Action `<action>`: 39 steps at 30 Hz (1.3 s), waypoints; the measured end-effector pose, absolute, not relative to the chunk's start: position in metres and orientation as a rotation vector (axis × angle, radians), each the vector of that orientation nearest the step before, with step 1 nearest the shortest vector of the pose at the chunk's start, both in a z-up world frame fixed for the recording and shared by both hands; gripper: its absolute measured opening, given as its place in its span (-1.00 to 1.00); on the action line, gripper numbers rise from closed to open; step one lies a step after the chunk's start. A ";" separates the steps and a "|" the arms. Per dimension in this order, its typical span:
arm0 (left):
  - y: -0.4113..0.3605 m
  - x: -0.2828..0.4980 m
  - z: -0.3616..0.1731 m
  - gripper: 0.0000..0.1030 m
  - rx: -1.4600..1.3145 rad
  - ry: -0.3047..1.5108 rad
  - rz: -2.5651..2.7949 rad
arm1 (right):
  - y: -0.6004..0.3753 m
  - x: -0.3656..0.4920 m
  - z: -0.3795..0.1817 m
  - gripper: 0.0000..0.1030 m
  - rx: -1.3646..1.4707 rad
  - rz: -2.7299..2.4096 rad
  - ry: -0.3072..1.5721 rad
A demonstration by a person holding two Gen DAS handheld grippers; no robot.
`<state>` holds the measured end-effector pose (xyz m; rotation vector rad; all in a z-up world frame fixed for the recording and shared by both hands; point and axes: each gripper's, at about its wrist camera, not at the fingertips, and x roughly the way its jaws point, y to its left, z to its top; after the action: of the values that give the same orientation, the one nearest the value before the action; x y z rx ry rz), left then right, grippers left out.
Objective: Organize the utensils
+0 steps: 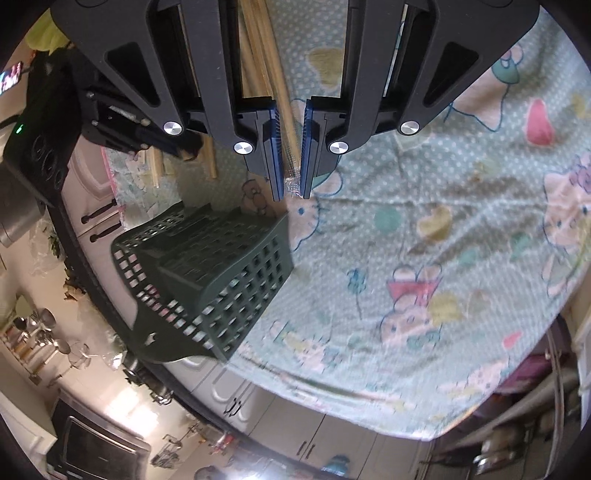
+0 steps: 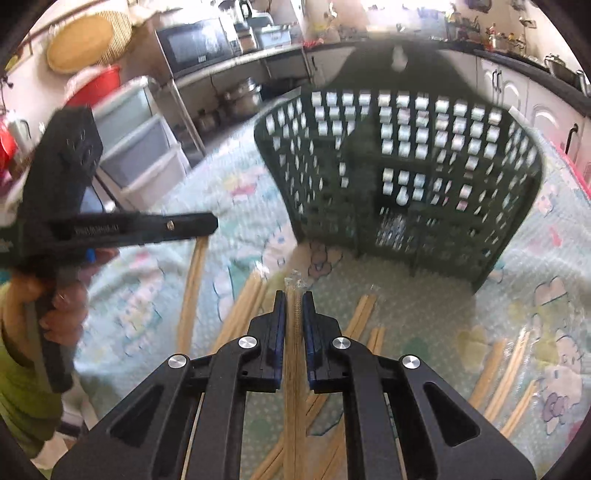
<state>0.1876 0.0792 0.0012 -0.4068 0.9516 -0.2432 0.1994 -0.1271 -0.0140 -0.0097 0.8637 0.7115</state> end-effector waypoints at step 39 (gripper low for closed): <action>0.007 0.180 0.177 -0.93 -0.225 0.508 -0.374 | -0.252 0.200 0.147 -0.89 0.251 0.566 0.303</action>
<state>0.1797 0.0073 0.1769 -0.2251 0.5083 -0.3742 0.1997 -0.2521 0.1468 0.2507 0.3025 0.5664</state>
